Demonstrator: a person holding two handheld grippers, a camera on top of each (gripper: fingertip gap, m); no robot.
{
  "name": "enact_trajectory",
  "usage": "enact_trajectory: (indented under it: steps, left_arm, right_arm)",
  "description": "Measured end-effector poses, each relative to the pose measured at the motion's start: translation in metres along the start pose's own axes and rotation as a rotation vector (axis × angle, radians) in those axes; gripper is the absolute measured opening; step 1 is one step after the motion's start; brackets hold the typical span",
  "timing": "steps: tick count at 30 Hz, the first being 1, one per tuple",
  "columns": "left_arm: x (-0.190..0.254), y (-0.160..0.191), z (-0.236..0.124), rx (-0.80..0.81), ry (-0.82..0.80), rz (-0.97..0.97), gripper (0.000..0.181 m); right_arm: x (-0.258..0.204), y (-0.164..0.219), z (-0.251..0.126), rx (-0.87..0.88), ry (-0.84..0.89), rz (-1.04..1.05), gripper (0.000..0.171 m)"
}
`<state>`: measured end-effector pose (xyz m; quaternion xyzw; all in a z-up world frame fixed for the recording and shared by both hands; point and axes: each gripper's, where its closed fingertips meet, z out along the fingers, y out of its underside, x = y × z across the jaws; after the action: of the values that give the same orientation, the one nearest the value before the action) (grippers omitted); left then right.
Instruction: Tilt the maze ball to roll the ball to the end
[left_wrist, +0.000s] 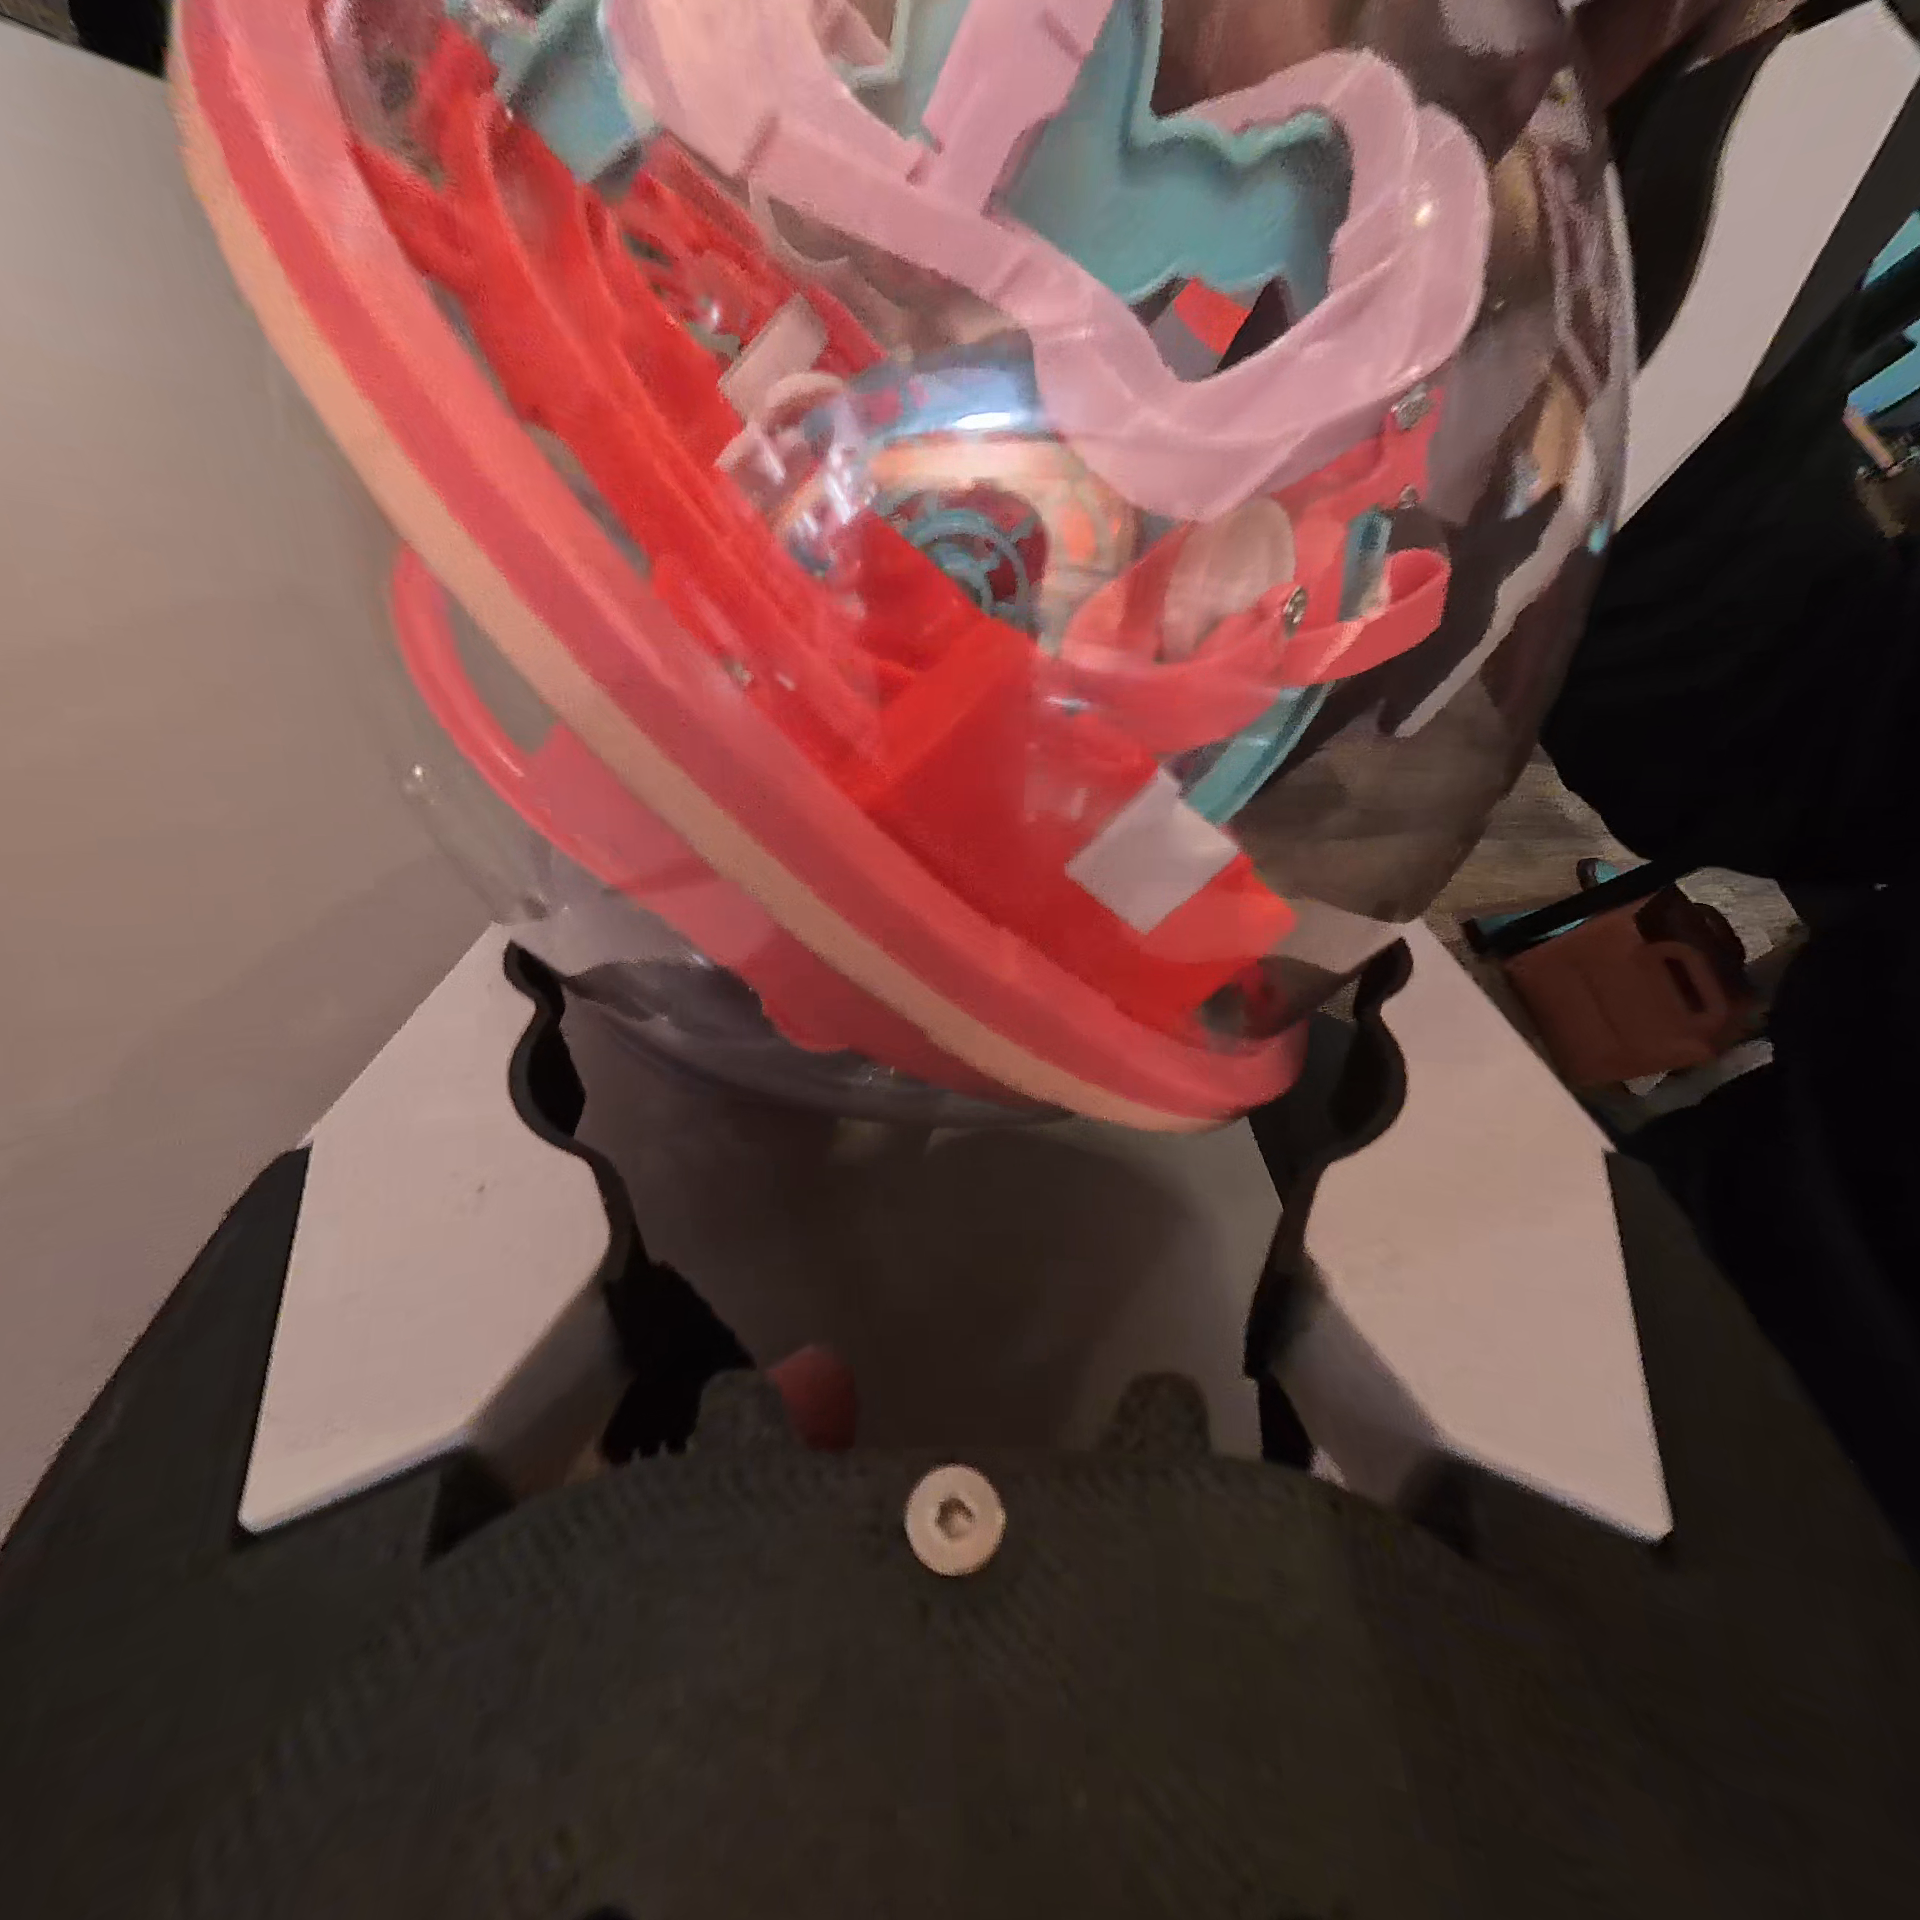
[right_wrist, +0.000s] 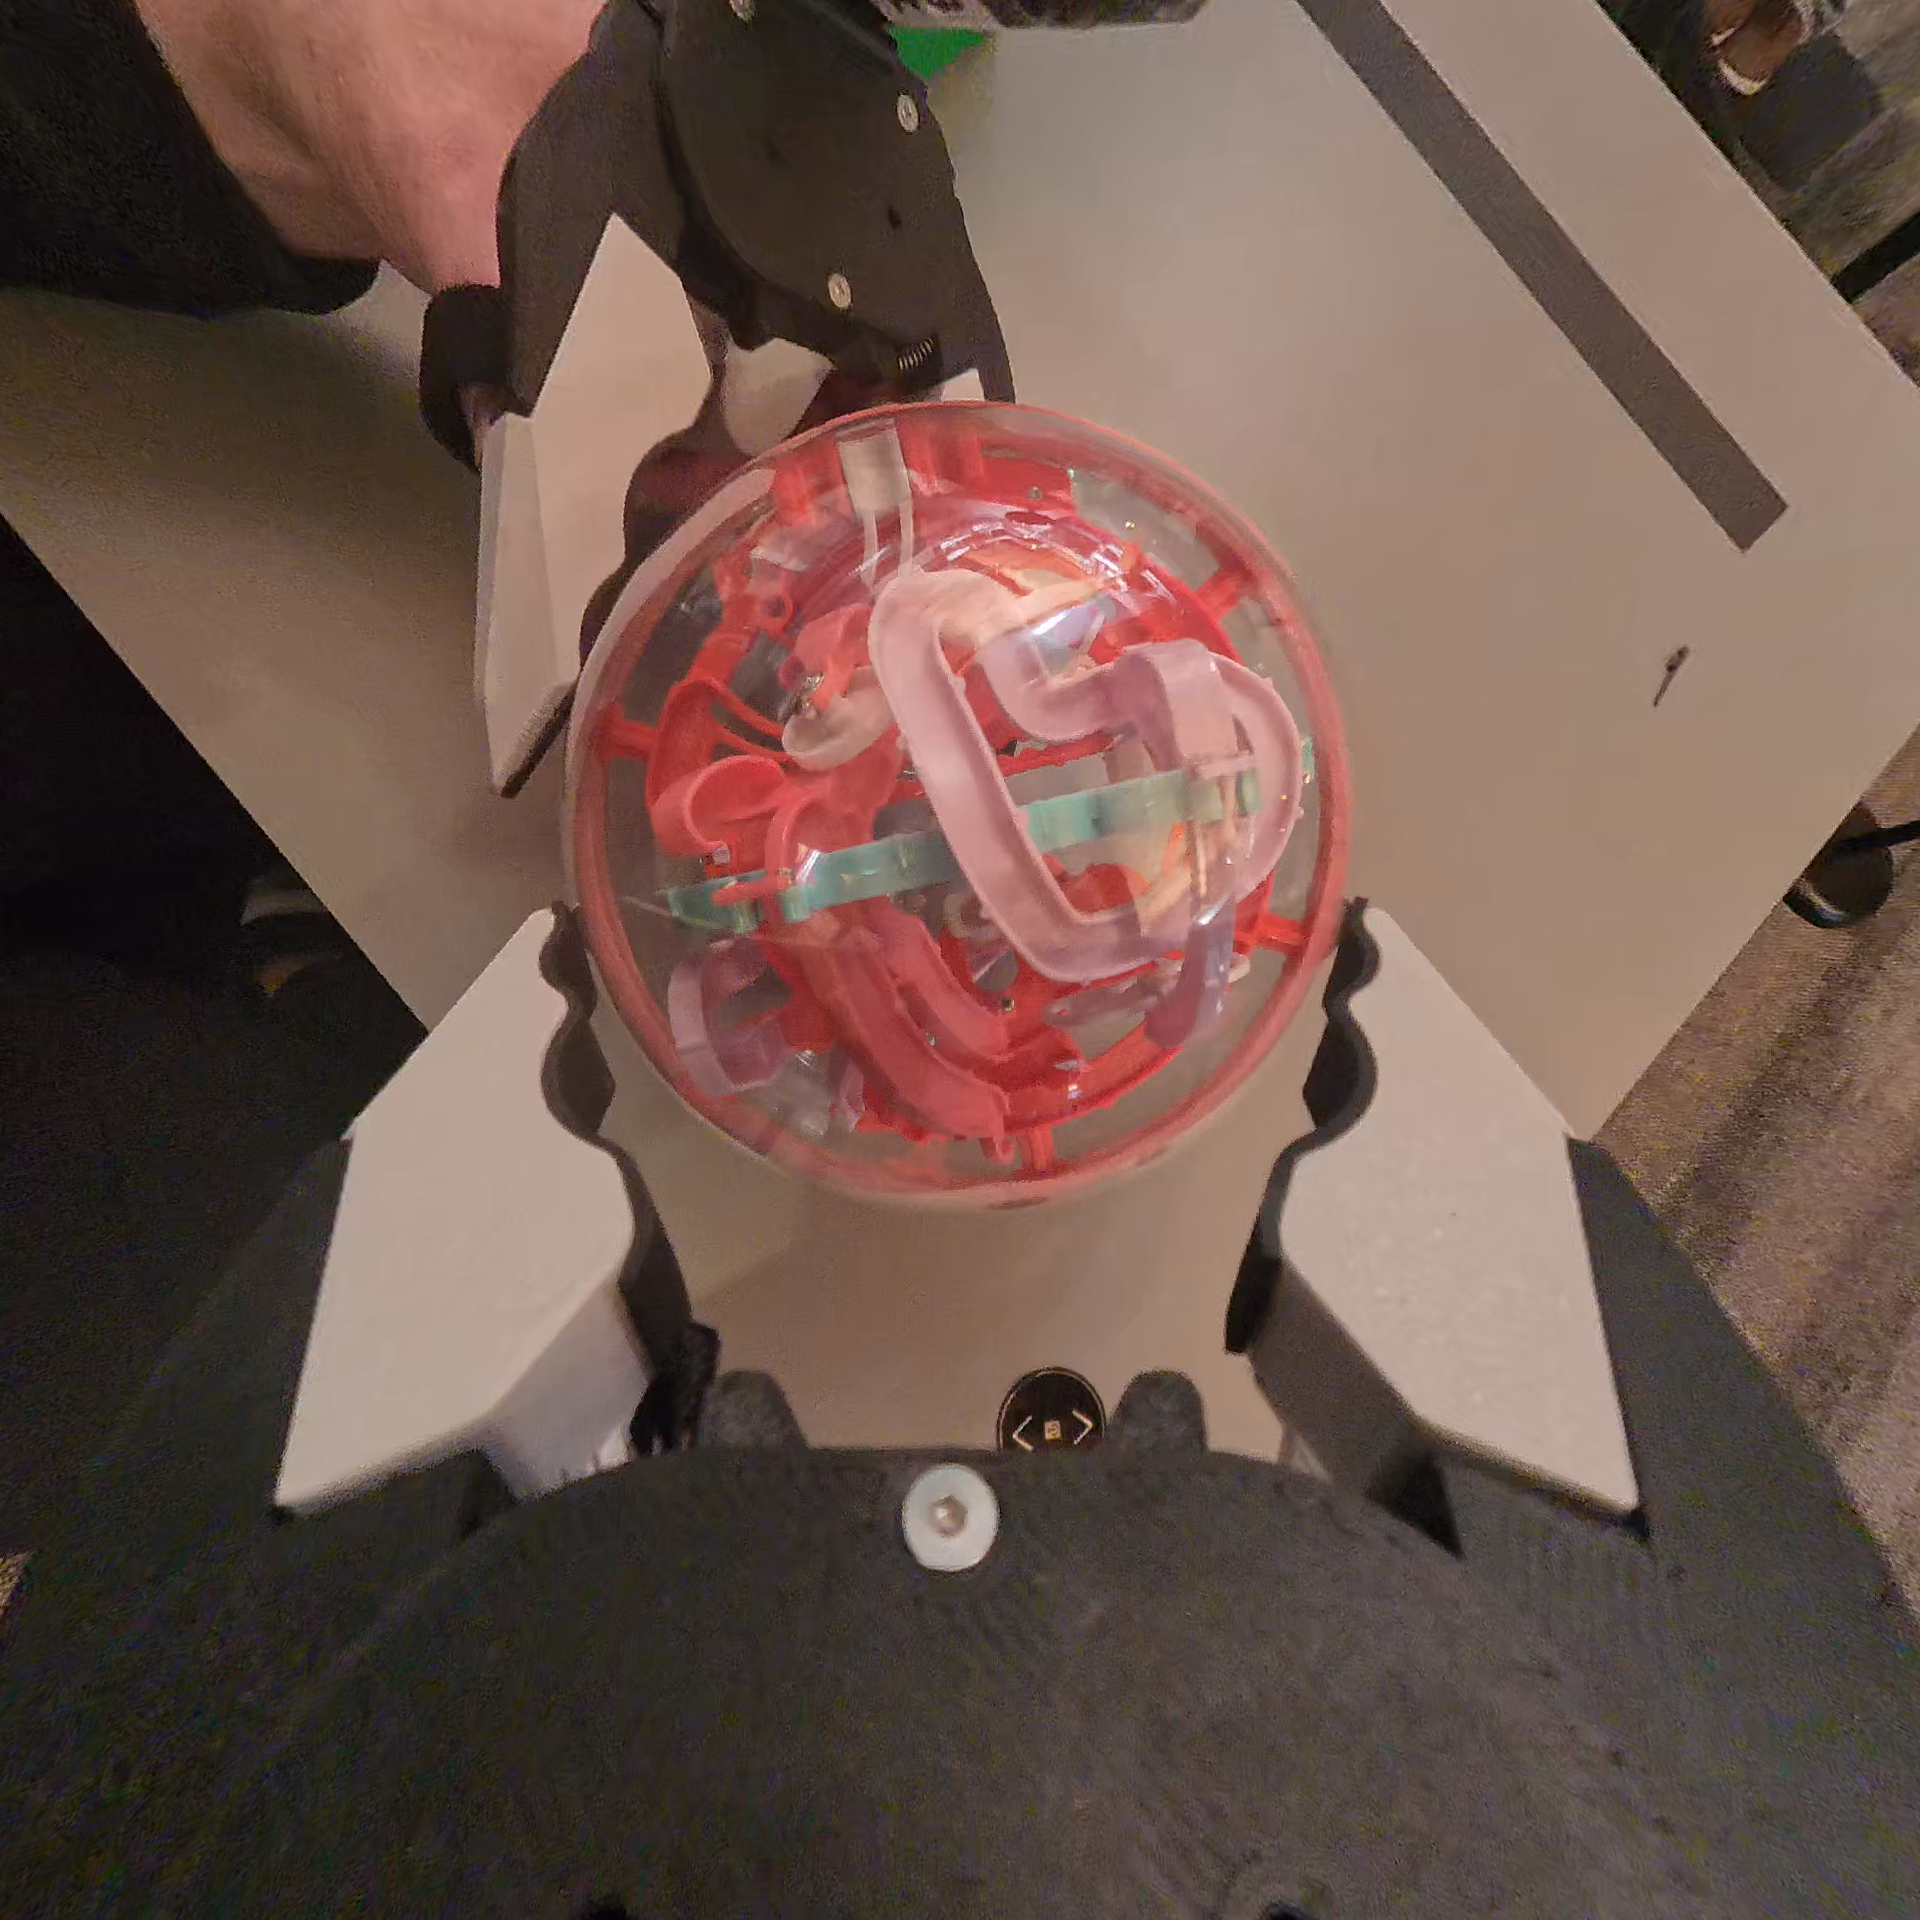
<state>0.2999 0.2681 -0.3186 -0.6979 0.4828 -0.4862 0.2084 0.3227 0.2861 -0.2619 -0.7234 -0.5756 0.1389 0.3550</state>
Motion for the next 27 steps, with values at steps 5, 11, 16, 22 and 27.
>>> enact_trajectory:
  steps: [5,11,16,22,27]
  left_arm:
    - [0.002,0.001,0.002,0.028,0.016,-0.032,0.146]
    - [0.003,0.006,0.007,0.000,0.015,-0.038,0.145]
    - [0.003,0.009,0.011,-0.025,0.007,-0.040,0.144]
    - [0.004,0.010,0.011,-0.036,0.004,-0.050,0.145]
    - [0.006,0.011,0.011,-0.051,0.008,-0.055,0.146]
  right_arm:
    - [0.000,-0.002,0.000,-0.001,-0.035,0.005,0.137]
    - [0.001,-0.005,0.000,0.024,-0.086,0.032,0.137]
    - [0.002,-0.007,0.000,0.049,-0.117,0.047,0.137]
    - [0.002,-0.007,0.001,0.065,-0.135,0.062,0.138]
    - [0.004,-0.007,0.001,0.089,-0.163,0.091,0.138]
